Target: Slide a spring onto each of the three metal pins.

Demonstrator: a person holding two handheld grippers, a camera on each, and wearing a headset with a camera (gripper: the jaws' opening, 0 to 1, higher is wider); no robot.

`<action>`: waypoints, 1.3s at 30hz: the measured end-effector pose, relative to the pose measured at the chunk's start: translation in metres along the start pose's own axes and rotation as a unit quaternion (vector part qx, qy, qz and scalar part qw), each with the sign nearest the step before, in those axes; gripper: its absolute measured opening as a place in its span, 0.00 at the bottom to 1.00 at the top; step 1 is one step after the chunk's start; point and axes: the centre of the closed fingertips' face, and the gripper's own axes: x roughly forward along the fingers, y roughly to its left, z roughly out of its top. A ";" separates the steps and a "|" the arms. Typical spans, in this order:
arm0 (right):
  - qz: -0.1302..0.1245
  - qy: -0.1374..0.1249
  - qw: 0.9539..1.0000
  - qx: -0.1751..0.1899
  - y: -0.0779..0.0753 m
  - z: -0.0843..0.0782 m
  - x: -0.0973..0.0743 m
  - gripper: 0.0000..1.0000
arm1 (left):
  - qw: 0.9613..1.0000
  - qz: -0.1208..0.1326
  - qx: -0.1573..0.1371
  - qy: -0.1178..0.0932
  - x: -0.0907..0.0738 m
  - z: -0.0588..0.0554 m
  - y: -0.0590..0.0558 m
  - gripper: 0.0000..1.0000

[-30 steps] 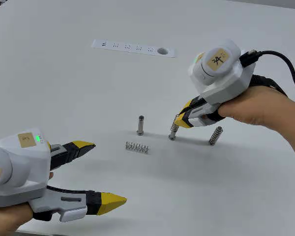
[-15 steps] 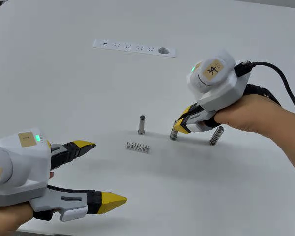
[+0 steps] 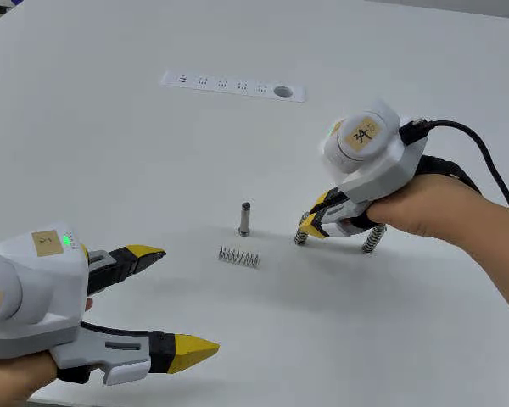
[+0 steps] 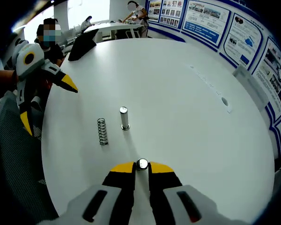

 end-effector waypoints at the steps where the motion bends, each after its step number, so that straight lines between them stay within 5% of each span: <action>1: 0.000 0.000 1.000 0.000 0.000 0.000 0.000 0.12 | 1.000 0.000 0.000 0.000 0.000 0.000 0.000 0.83; 25: -0.001 -0.003 1.000 0.017 0.009 -0.019 -0.005 0.16 | 1.000 0.001 0.003 -0.001 -0.001 0.001 0.000 0.83; 39: 0.026 -0.008 1.000 0.012 0.041 -0.016 0.006 0.16 | 1.000 0.000 0.003 -0.003 0.000 0.002 -0.001 0.83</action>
